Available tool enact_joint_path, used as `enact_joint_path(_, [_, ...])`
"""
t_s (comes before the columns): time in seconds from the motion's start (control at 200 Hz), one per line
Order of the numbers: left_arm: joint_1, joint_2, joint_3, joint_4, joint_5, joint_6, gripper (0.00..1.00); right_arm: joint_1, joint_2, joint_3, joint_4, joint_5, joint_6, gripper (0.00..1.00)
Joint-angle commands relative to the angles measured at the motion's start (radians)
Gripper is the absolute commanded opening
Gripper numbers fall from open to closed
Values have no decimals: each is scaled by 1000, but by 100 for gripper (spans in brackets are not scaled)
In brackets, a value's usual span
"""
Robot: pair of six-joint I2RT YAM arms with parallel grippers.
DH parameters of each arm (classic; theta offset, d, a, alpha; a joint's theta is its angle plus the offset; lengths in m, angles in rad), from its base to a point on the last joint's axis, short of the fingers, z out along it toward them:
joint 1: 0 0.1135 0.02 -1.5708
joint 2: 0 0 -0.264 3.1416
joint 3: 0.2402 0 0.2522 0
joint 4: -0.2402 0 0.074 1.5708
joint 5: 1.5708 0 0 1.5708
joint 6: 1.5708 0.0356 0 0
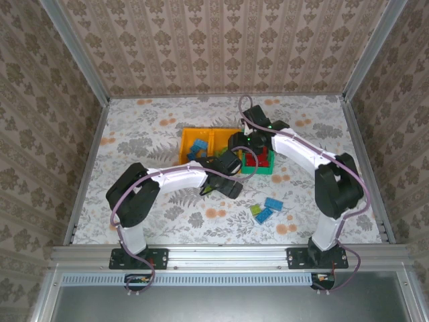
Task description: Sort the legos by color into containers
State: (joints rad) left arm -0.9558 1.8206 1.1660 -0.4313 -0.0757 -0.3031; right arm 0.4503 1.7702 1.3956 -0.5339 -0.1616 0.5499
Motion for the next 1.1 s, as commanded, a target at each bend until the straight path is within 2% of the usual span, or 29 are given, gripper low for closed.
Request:
enact_joint_path(0.0, [3,32,23,-15,14,29,86,-25,-113,-50,-21,45,1,64])
enact_joint_path(0.325, [-9,39,3,16,48,1,54,-90,-344,-225,-81,116,-8,66])
enact_joint_path(0.59, [-24,-10,-17,19,54,-27,28,-96,-493,-412,-159,175,28,67])
enact_joint_path(0.715, [-18,-95,-17,15,44,-44,26,-97,-546,-504,-177,172,110,67])
enact_joint_path(0.83, [22,-185,-8,12,41,-53,26,-97,-586,-579,-190,162,227,73])
enact_joint_path(0.945, [94,-261,4,5,46,-39,26,-99,-629,-619,-209,155,352,76])
enact_joint_path(1.095, [228,-303,21,-6,47,-18,28,-98,-685,-689,-169,78,509,79])
